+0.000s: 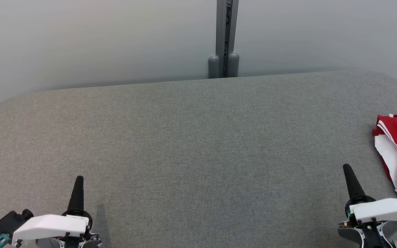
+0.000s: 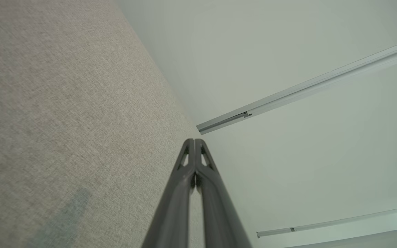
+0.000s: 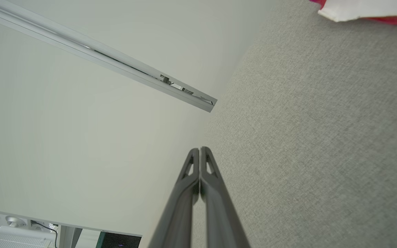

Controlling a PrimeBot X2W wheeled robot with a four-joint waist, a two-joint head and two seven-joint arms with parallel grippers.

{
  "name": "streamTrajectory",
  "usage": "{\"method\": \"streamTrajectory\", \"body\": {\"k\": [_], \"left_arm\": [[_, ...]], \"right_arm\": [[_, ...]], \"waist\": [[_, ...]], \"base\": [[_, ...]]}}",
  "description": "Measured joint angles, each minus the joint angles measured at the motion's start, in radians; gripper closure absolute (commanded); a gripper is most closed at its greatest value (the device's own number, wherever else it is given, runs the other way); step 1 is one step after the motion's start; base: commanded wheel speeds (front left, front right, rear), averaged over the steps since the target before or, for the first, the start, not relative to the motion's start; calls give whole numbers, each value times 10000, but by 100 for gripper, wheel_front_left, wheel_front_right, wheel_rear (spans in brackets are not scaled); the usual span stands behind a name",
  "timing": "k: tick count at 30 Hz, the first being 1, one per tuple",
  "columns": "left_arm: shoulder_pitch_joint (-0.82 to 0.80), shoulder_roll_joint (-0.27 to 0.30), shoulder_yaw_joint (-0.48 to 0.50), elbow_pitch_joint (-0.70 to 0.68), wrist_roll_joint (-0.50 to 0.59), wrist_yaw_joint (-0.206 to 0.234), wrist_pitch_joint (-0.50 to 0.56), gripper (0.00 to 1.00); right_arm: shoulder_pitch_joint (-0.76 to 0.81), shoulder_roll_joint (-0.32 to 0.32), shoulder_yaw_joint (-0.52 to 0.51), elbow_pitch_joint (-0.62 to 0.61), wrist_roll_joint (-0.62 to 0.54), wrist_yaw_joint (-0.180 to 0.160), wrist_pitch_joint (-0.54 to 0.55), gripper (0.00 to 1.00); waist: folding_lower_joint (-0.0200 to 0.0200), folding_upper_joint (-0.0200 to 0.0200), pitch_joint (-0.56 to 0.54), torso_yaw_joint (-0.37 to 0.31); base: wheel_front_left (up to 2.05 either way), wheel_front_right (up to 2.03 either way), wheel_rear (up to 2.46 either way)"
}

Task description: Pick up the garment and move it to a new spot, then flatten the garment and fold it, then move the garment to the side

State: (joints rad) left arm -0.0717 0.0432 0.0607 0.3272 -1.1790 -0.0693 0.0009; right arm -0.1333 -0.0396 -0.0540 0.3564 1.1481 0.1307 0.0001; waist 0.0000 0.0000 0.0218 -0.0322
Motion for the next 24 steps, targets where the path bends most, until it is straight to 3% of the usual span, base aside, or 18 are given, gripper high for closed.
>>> {"method": "streamTrajectory", "body": {"k": [24], "left_arm": [[-147, 19, 251, -395, -2094, -272, 568, 100]], "right_arm": [[112, -25, -301, -537, 2268, -2, 539, 100]], "waist": [[0, 0, -82, 140]], "base": [[0, 0, 0]]}}
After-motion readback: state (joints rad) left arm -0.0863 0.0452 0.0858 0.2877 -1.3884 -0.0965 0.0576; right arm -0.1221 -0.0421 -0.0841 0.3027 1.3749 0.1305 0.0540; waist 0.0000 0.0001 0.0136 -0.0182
